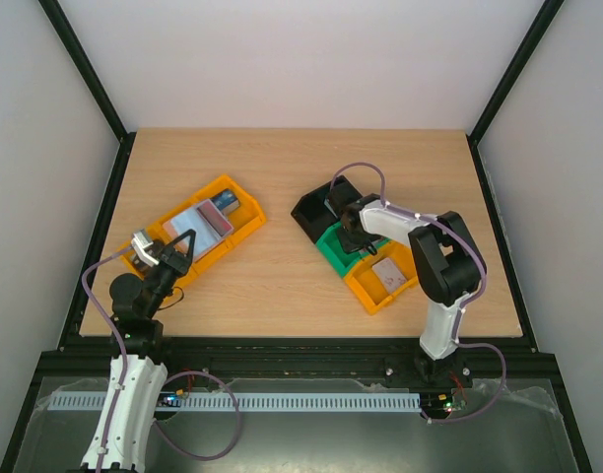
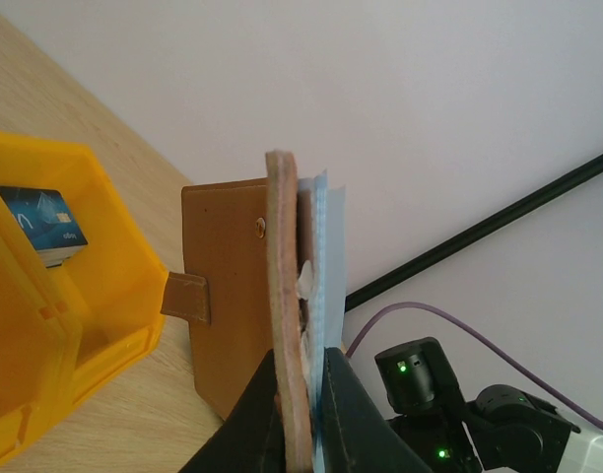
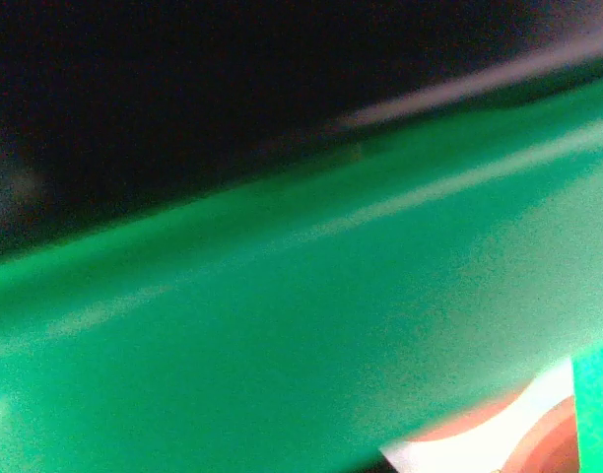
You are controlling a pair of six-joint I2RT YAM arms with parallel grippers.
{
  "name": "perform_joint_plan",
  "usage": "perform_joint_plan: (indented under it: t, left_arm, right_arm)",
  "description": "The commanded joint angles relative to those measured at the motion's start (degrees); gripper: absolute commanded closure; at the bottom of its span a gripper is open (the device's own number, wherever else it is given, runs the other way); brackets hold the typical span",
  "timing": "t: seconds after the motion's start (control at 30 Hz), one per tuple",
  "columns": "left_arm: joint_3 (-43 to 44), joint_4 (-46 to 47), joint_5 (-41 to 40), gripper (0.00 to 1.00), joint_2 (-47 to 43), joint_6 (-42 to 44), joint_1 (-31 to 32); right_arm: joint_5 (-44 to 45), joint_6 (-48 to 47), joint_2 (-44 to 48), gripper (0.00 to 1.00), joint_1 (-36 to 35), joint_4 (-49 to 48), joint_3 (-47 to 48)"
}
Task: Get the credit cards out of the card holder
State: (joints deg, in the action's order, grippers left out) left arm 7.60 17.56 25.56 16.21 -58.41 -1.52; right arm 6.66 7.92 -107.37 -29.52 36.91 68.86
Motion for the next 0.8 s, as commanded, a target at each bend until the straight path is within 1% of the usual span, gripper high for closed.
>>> perform_joint_plan:
  t: [0.0,0.13,0.27,0.43,0.53,0.6,0.63,0.7,0.77]
  left_arm:
    - [-0.3,1.7,-0.1,0.98,-0.6,0.5,0.2]
    - [-0.3,1.6,-0.2,0.98,-0.6,0.6,0.2]
    - [-0.5,1.6,0.0,0.98,-0.6,0.9,0.2]
    - [-0.6,3.2,2.1,0.98,-0.6,3.1,0.4]
    - [-0.4,6.4,5.0,0.98,-2.1,4.5,0.8]
    - [-0.2,10.0,7.9,0.98,-1.6,5.3,1.3]
    - [0.1,12.4,9.5,0.98,-1.4,6.0,1.6]
    - [1.1,17.5,13.4,0.98,0.0,8.1,2.4]
    - [2.7,22.7,18.6,0.98,1.9,11.1,3.4]
  right_arm:
    - [6.6,0.6,-0.3,0.98,0.4,-0.2,1.3]
    - [5.3,0.1,1.0,0.98,0.4,-0.6,1.8]
    - [-1.3,-3.2,4.7,0.98,0.3,-1.7,1.7]
    - [-11.1,-5.7,14.0,0.98,0.3,-4.4,1.6]
    - [-19.8,-6.5,22.3,0.95,0.3,-8.1,0.5]
    - [-28.9,-6.5,27.9,0.9,0.2,-12.6,-1.4]
    - [-34.4,-6.2,30.7,0.86,0.0,-15.9,-2.8]
    - [-44.4,-3.8,36.2,0.74,-0.9,-24.8,-7.1]
    - [-50.8,0.9,41.3,0.6,-2.4,-36.3,-12.1]
